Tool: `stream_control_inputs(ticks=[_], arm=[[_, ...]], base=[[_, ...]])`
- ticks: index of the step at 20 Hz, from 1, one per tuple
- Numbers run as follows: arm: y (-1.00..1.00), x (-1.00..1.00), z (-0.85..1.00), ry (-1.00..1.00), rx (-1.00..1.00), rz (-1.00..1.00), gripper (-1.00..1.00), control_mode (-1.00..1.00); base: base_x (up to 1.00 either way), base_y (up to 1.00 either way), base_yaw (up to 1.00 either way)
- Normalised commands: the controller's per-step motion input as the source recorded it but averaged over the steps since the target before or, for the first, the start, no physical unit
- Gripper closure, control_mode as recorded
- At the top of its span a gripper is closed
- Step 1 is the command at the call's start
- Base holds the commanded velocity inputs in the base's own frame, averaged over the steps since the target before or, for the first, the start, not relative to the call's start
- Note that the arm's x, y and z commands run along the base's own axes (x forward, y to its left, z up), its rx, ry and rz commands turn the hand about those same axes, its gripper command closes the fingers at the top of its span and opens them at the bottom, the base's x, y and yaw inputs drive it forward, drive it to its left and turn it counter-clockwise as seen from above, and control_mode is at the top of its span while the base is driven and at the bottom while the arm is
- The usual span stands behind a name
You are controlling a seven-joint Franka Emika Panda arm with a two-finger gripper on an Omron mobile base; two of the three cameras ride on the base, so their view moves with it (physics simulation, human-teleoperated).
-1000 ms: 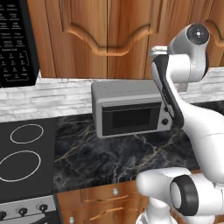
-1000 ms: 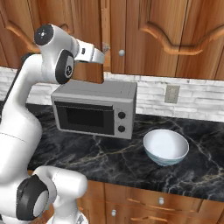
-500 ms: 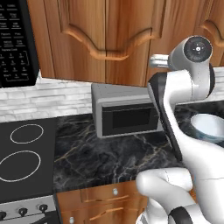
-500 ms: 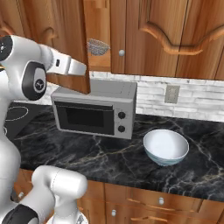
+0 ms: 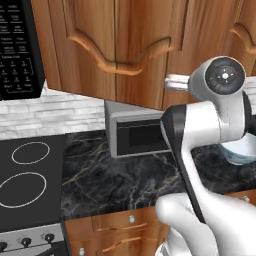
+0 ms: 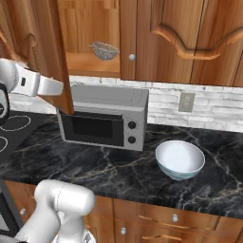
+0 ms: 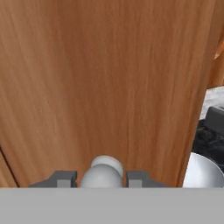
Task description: Open the cabinet and setup a tea strainer by placing it in the bowl upright.
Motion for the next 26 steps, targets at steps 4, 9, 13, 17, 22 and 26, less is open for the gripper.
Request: stream_control_inputs(ticks=[4, 9, 13, 17, 22, 26], arm=[[0.64, -0.95, 0.0, -0.04, -0.04, 0.0, 1.0, -1.0], [0.54, -0.68, 0.0, 0.0, -0.01, 0.0, 1.0, -1.0], [0.44, -0.26, -0.02, 0.06, -0.04, 0.0, 1.0, -1.0], [0.25, 0.0, 0.0, 0.04, 0.0, 0.0, -1.0, -1.0], [0.25, 0.0, 0.0, 0.01, 0.0, 0.0, -1.0, -1.0], [0.07, -0.07, 0.0, 0.0, 0.0, 0.0, -1.0, -1.0]], base=[[0.0, 0.0, 0.0], [0.0, 0.0, 0.0], [0.0, 0.0, 0.0], [0.0, 0.0, 0.0], [0.0, 0.0, 0.0], [0.0, 0.0, 0.0]])
